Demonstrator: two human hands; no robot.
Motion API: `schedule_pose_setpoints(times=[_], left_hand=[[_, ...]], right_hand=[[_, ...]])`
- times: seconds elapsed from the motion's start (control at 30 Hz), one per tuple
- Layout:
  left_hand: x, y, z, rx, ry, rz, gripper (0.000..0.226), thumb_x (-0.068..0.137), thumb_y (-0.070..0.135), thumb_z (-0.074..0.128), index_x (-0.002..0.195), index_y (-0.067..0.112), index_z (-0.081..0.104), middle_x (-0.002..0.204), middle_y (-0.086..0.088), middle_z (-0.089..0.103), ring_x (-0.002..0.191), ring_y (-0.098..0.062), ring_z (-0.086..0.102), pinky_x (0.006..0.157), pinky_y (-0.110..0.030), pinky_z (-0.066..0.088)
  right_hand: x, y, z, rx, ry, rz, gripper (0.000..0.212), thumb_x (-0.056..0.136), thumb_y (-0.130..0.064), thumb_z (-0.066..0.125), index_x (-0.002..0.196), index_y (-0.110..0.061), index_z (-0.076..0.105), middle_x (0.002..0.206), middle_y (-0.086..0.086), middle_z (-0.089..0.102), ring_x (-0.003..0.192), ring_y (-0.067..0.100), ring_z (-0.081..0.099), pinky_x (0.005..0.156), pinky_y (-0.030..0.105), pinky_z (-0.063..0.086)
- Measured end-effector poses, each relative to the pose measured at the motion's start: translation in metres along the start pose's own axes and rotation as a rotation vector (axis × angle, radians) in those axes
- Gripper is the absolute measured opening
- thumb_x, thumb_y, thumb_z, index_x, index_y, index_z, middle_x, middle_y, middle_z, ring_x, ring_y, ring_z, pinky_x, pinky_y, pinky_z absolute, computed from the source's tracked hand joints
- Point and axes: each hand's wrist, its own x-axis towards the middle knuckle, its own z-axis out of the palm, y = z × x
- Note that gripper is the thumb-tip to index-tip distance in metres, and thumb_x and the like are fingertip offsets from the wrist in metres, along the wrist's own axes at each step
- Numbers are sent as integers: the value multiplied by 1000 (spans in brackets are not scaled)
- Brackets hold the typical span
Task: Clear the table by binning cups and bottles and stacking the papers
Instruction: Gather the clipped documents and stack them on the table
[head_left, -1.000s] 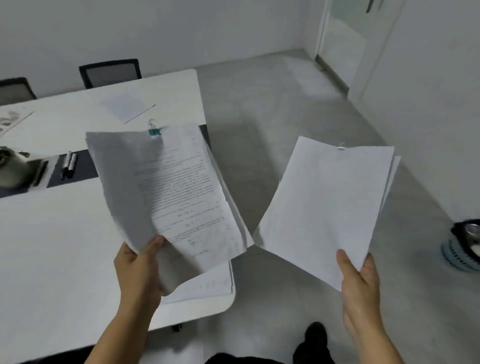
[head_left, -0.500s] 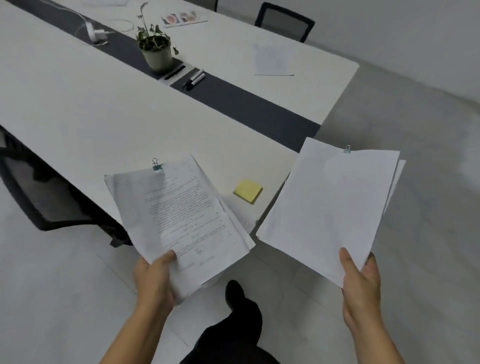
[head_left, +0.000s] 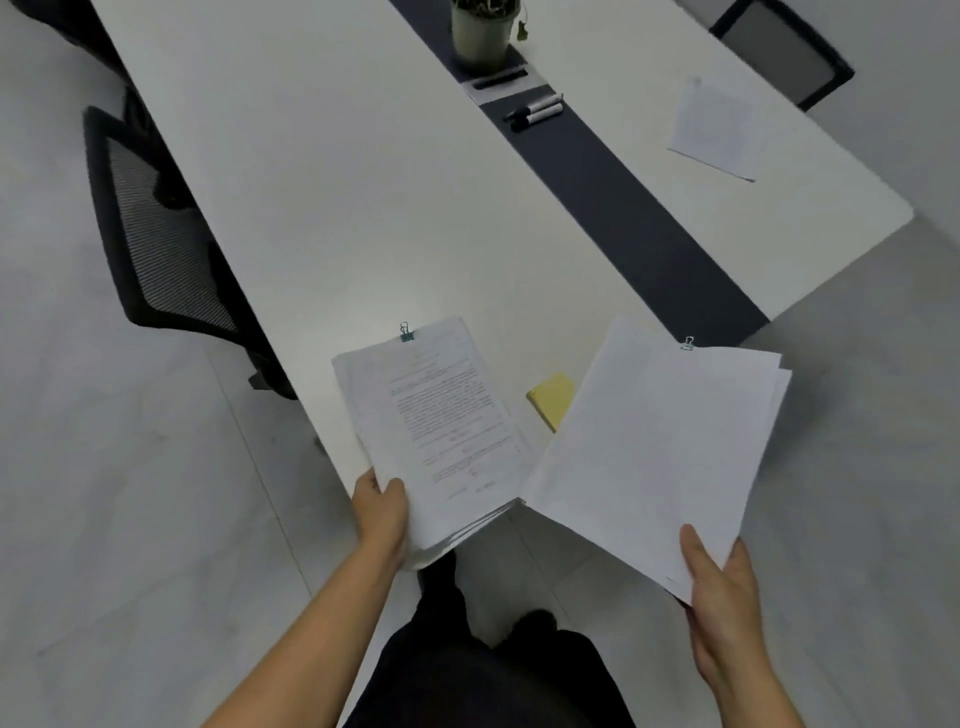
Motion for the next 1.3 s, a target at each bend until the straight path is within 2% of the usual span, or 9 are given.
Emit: schedule_pose_setpoints(times=[0.2, 0.33, 0.37, 0.4, 0.53, 0.73, 0.87, 1.03, 1.3], left_hand=[[-5, 0, -14, 200, -33, -7, 13, 91, 19, 48, 95, 17, 60, 87, 6, 58, 87, -19, 55, 80, -32, 46], [1, -1, -26, 32, 25, -111, 35, 97, 31, 46, 119, 7, 59, 138, -12, 53, 97, -25, 60, 85, -35, 47], [-1, 0, -29, -23, 35, -138, 29, 99, 31, 44, 110, 8, 60, 100, 4, 40, 91, -24, 58, 78, -34, 45], [-3, -1, -30, -71, 42, -161, 29, 100, 32, 44, 108, 9, 60, 105, -14, 59, 90, -23, 56, 76, -34, 45], [-11, -11, -24, -109, 81, -187, 40, 103, 38, 41, 127, 8, 55, 121, -9, 60, 116, -26, 57, 97, -45, 47], [-16, -21, -6, 61, 77, -106, 23, 99, 27, 38, 84, 20, 53, 90, -3, 54, 84, -19, 50, 76, -35, 41], [-12, -24, -2, 85, 119, -46, 40, 101, 35, 39, 122, 6, 56, 125, -22, 57, 111, -33, 57, 95, -42, 46], [-16, -12, 16, 89, 44, -20, 68, 98, 53, 40, 153, 16, 28, 157, 5, 32, 145, -21, 31, 119, -41, 24], [10, 6, 8, 141, 92, 20, 66, 101, 49, 39, 157, 24, 15, 163, 5, 18, 149, -20, 21, 120, -42, 19]], right_hand=[[33, -28, 43, -134, -395, -16, 26, 98, -23, 59, 122, -33, 60, 117, -9, 72, 111, 15, 67, 103, 42, 48], [51, -48, 93, -178, -654, -83, 37, 97, -23, 60, 134, -26, 55, 124, -10, 69, 115, 8, 65, 100, 30, 49], [54, -50, 106, -195, -704, -92, 35, 97, -22, 61, 132, -27, 56, 122, -11, 69, 113, 5, 65, 96, 24, 50], [60, -48, 119, -230, -746, -102, 31, 97, -22, 61, 127, -30, 57, 120, -14, 69, 111, 3, 66, 92, 19, 51], [89, -15, 156, -568, -786, -143, 31, 96, -24, 60, 126, -27, 55, 123, -13, 60, 118, 13, 58, 92, 23, 42], [109, 20, 160, -1045, -747, -239, 67, 98, -47, 48, 153, -15, 28, 150, 10, 37, 137, 26, 39, 109, 37, 37], [111, 19, 153, -1082, -697, -314, 65, 101, -42, 43, 156, -14, 23, 155, 12, 32, 142, 29, 32, 114, 39, 30], [94, 32, 152, -1250, -797, -471, 64, 105, -35, 32, 159, -15, 4, 166, 5, 12, 150, 32, 12, 122, 42, 18], [107, 19, 166, -1060, -808, -448, 61, 104, -28, 40, 157, -13, 15, 162, 4, 24, 148, 23, 22, 120, 36, 22]])
